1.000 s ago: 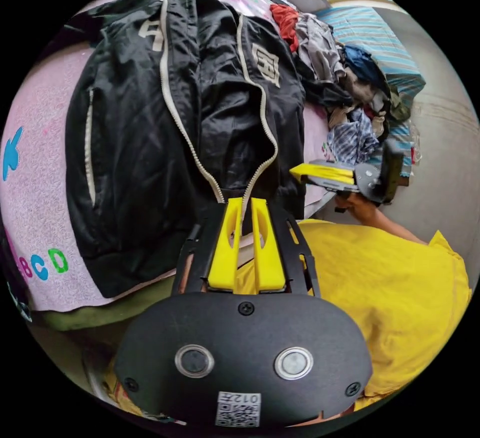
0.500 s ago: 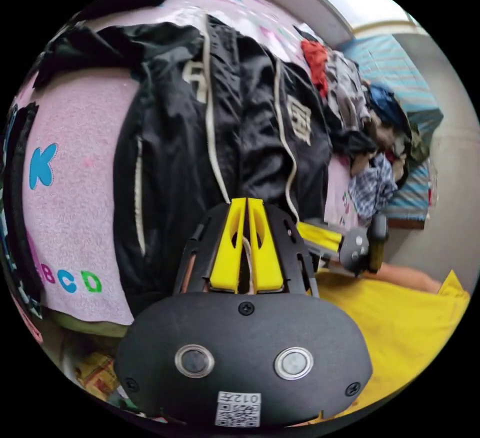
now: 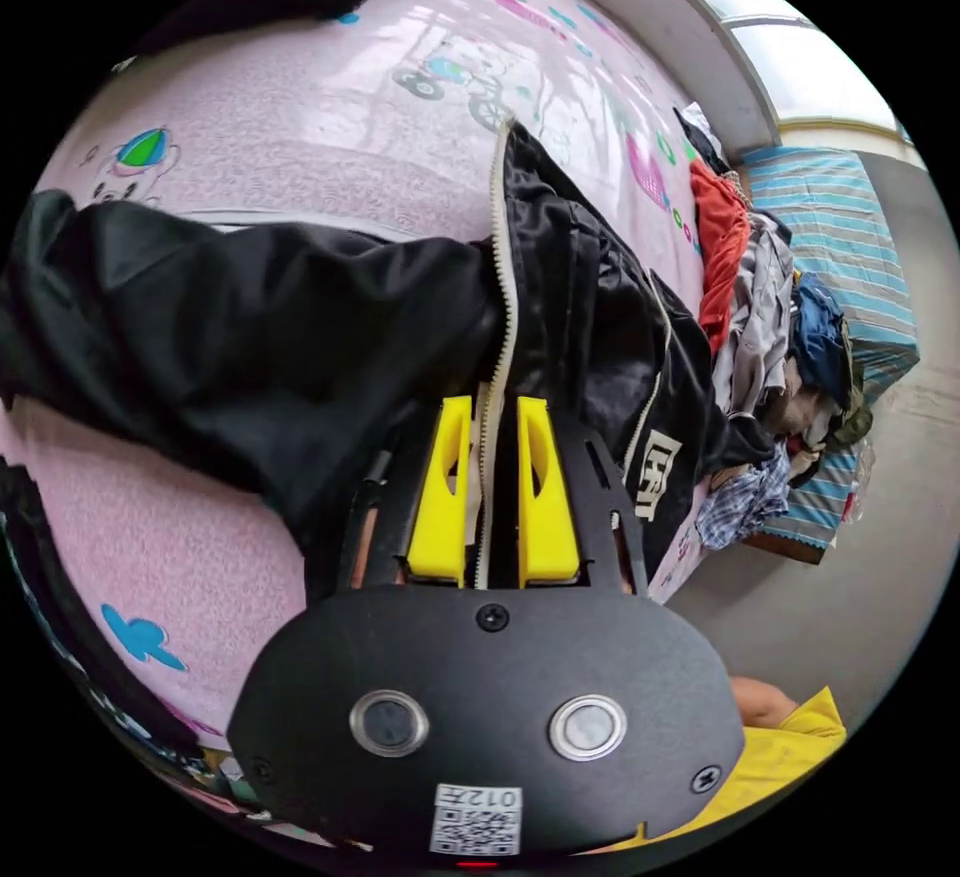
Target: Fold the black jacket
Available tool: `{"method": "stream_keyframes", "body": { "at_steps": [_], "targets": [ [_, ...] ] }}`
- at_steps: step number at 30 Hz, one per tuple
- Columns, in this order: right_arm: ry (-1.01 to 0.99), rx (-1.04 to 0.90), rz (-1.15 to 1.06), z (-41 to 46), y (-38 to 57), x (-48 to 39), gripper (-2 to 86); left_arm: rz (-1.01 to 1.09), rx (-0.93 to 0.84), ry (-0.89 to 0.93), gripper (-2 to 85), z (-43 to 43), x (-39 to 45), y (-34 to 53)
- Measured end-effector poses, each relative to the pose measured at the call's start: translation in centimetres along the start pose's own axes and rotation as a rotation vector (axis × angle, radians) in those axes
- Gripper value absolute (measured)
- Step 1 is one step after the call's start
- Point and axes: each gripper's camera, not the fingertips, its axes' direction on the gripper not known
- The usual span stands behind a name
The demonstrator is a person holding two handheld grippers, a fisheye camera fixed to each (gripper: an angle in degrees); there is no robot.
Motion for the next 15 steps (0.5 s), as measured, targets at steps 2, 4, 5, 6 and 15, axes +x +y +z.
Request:
{"method": "stream_keyframes", "body": {
  "at_steps": [2, 4, 5, 6, 15],
  "targets": [
    [0.018, -0.011, -0.042, -1.1, -0.1, -0.9, 0.6, -0.006, 0.000, 0.050, 2.5, -0.2, -0.4, -0.9],
    [0.013, -0.015, -0.050, -2.0, -0.2, -1.4, 0.6, -0.004, 0.072, 0.126, 1.7, -1.9, -0.3, -0.6],
    [0.002, -0.015, -0.054, -2.6, -0.2, -1.6, 0.6, 0.016, 0.104, 0.131, 1.5, -2.6, 0.1, -0.4],
    [-0.005, -0.013, -0.055, -2.8, -0.2, -1.7, 0.6, 0.067, 0.165, 0.117, 1.3, -4.2, 1.3, 0.4],
    [-0.073, -0.037, -0.090, -6.9, -0.8, -4.7, 0.6, 0.286, 0.077, -0.041, 1.7, -4.3, 9.1, 0.3]
  ]
}}
